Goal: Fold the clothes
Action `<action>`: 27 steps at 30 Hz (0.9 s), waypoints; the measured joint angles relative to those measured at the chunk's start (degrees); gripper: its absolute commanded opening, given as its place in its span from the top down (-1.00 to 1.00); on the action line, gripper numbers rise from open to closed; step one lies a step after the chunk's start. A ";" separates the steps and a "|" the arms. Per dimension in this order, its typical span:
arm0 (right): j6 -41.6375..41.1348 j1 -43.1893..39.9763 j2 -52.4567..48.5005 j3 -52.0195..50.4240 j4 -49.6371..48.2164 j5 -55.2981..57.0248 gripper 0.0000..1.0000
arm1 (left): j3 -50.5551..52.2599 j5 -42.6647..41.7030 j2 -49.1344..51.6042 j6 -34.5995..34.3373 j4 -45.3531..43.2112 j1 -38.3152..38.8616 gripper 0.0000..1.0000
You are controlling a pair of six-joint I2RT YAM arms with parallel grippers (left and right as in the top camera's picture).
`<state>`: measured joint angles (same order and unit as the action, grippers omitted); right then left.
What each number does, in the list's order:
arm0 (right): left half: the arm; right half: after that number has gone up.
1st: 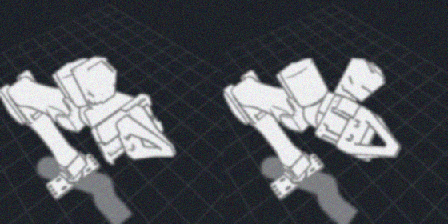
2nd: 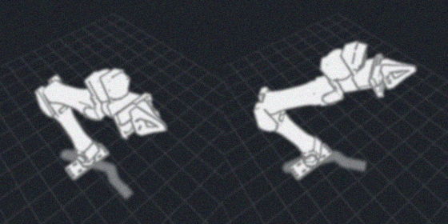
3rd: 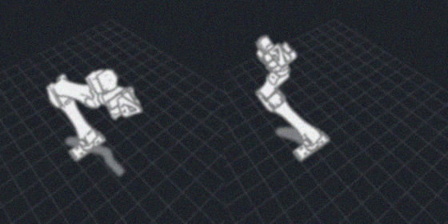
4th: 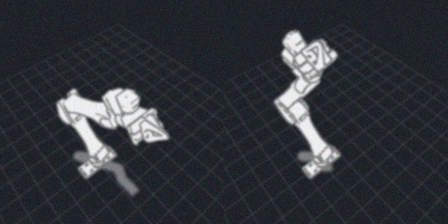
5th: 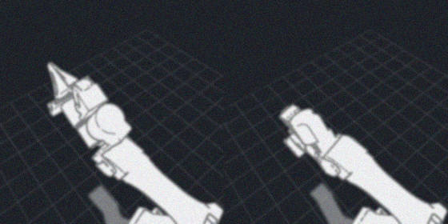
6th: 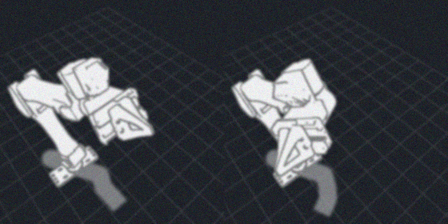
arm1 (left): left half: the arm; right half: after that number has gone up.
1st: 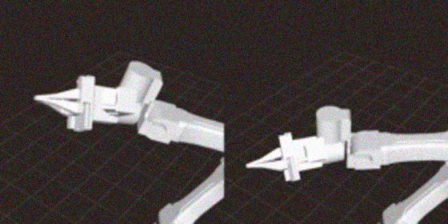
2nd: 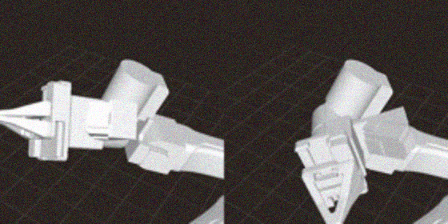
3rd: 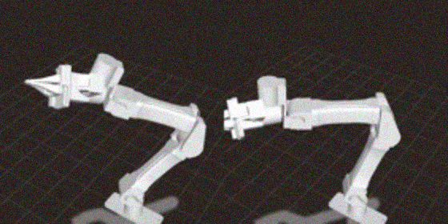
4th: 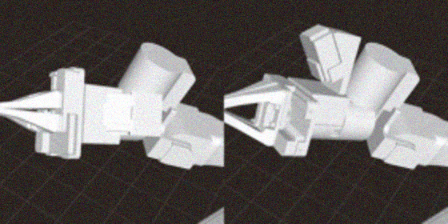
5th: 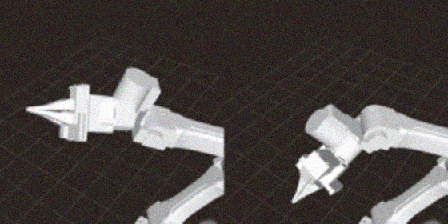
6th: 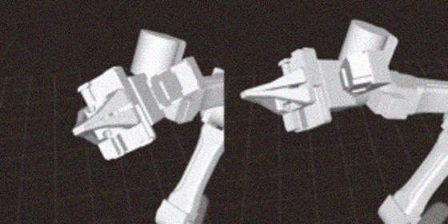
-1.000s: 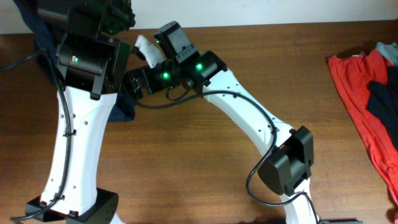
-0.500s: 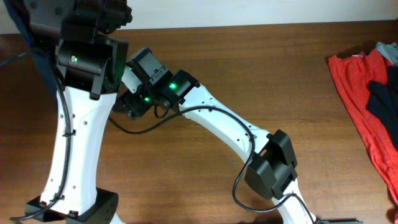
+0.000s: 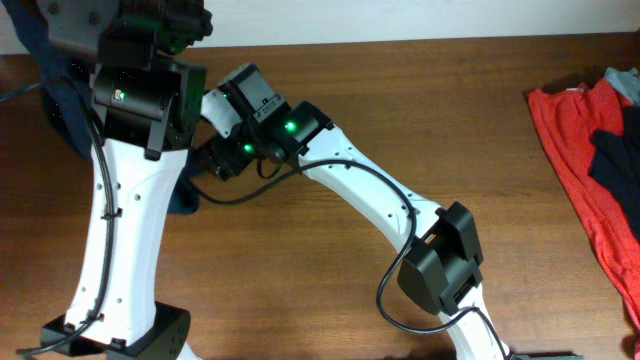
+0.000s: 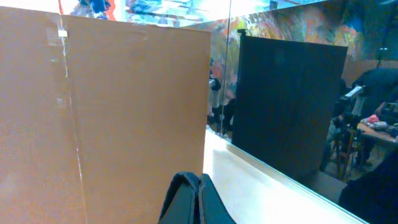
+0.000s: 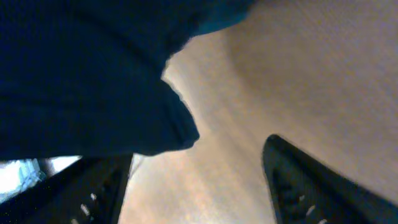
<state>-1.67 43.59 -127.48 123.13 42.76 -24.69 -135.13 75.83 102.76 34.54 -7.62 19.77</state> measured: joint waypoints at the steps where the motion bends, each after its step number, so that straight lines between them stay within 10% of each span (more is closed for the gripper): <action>1: 0.50 0.00 0.00 0.00 0.00 -1.88 -0.40 | 0.00 0.00 0.00 0.00 0.00 0.00 0.99; 11: 6.73 0.00 0.00 0.00 -0.20 -17.57 -0.44 | 0.00 -0.11 0.00 0.02 0.00 0.00 0.99; 20: 9.68 0.26 0.00 0.00 2.12 -23.04 0.89 | 0.00 -0.44 0.00 0.20 0.00 0.00 0.99; 27: 2.82 -0.35 0.28 0.07 5.29 -0.52 0.92 | 0.02 0.48 0.09 1.07 0.61 1.05 0.99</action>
<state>1.15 43.24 -127.20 123.20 48.05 -25.21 -135.11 76.31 102.85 35.62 -7.01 20.82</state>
